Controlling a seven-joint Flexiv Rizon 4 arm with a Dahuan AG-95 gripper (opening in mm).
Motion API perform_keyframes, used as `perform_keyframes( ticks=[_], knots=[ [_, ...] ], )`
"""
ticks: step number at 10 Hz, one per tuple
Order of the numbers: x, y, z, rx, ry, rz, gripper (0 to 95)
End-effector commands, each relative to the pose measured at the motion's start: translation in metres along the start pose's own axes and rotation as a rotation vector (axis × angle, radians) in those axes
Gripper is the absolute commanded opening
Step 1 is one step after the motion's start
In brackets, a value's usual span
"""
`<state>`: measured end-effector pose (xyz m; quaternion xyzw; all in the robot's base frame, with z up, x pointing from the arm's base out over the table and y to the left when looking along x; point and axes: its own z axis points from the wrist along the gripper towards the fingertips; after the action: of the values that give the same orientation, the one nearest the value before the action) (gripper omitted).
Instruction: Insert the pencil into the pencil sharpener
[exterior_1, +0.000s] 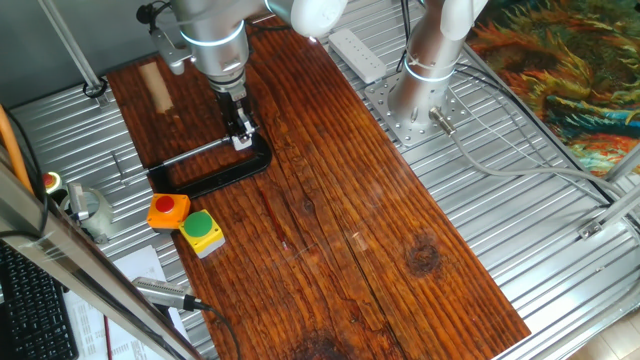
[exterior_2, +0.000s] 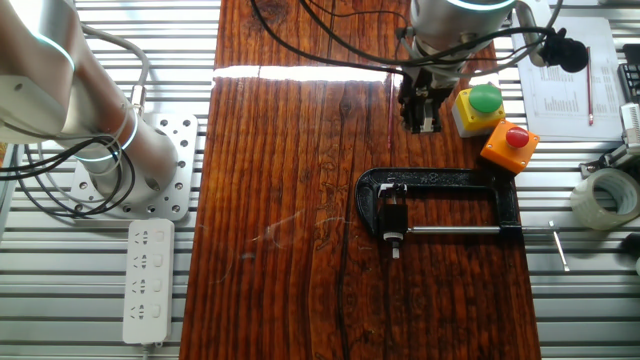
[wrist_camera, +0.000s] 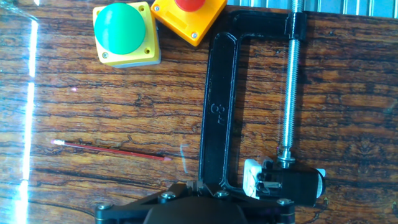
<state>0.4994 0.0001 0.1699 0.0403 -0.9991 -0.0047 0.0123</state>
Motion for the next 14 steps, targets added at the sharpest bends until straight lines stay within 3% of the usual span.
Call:
perform_keyframes(
  ticks=[1,14],
  knots=[
    [0.0004,-0.0001,0.0001,0.0,0.001,0.0,0.0],
    [0.003,0.0084,0.0042,-0.001,-0.003,-0.019,0.0]
  ],
)
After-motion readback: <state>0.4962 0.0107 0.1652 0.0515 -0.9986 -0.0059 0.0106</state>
